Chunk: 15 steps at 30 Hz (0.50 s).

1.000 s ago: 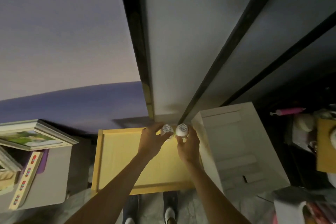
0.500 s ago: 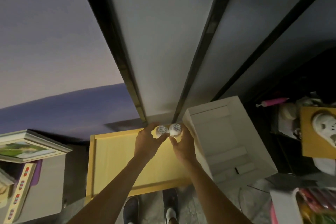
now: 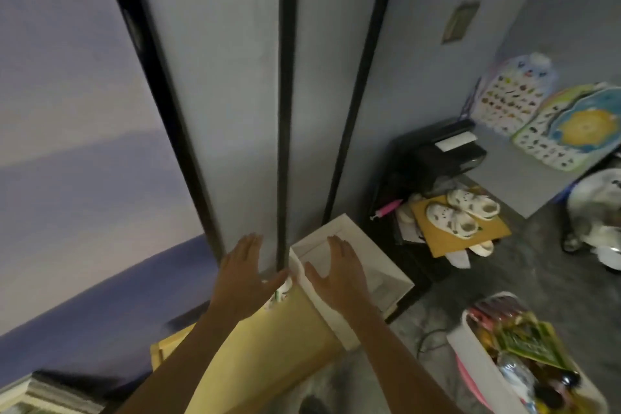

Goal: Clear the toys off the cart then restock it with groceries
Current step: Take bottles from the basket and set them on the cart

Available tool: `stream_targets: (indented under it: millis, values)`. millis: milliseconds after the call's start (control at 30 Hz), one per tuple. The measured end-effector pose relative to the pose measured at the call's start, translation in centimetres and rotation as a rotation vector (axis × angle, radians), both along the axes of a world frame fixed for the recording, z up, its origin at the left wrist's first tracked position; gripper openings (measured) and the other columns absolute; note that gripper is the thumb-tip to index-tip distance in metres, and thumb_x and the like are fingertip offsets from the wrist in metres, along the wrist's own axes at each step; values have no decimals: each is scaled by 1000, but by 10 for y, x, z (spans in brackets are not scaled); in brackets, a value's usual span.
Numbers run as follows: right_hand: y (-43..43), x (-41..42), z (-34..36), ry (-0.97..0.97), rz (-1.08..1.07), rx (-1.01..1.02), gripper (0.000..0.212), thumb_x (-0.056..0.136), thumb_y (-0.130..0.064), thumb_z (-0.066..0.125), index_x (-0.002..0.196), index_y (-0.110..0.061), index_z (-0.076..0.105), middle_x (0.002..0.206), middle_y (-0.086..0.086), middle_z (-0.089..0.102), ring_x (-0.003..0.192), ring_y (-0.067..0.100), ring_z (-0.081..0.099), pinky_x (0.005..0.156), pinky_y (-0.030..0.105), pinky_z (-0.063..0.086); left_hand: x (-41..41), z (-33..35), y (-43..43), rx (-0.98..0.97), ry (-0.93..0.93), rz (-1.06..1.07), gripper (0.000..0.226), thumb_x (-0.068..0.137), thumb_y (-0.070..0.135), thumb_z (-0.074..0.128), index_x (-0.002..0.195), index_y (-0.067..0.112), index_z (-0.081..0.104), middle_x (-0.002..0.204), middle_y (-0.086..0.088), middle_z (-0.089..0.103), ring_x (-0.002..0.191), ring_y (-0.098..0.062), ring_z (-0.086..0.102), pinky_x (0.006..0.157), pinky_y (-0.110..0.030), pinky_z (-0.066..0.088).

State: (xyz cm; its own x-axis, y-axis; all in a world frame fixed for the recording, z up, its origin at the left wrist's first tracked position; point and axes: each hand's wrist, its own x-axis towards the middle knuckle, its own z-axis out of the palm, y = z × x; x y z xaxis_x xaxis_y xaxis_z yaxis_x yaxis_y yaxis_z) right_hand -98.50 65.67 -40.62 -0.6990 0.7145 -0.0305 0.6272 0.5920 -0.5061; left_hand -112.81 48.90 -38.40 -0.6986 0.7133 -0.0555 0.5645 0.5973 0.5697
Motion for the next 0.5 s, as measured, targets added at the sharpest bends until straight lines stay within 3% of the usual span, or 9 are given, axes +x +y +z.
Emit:
stream_targets:
  millis: [67, 167, 333, 500]
  values:
    - [1, 27, 28, -35, -87, 66, 98, 93, -84, 39, 166, -22, 17, 173, 2, 22, 160, 24, 18, 131, 47, 15, 13, 23, 8, 5, 53, -60, 103, 91, 84, 50, 168, 23, 20, 177, -4, 18, 163, -27, 18, 131, -52, 22]
    - [3, 78, 67, -98, -195, 149, 102, 92, -86, 30, 168, -19, 15, 177, 5, 13, 163, 29, 6, 131, 51, 7, 39, 51, 26, 14, 130, -155, 115, 84, 98, 23, 168, 19, 19, 177, -7, 17, 164, -28, 13, 133, -51, 14]
    - [3, 186, 119, -85, -401, 200, 103, 92, -87, 29, 168, -20, 14, 177, 6, 10, 163, 33, 5, 131, 54, 11, 109, 94, 70, 62, 206, -328, 123, 76, 103, 8, 168, 22, 20, 176, -3, 19, 164, -26, 13, 132, -54, 15]
    - [0, 303, 154, -92, -634, 262, 106, 88, -89, 25, 165, -17, 24, 173, 9, 24, 160, 35, 18, 129, 56, 21, 204, 127, 106, 115, 305, -462, 107, 83, 93, 30, 166, 24, 28, 173, -6, 29, 161, -28, 24, 129, -51, 24]
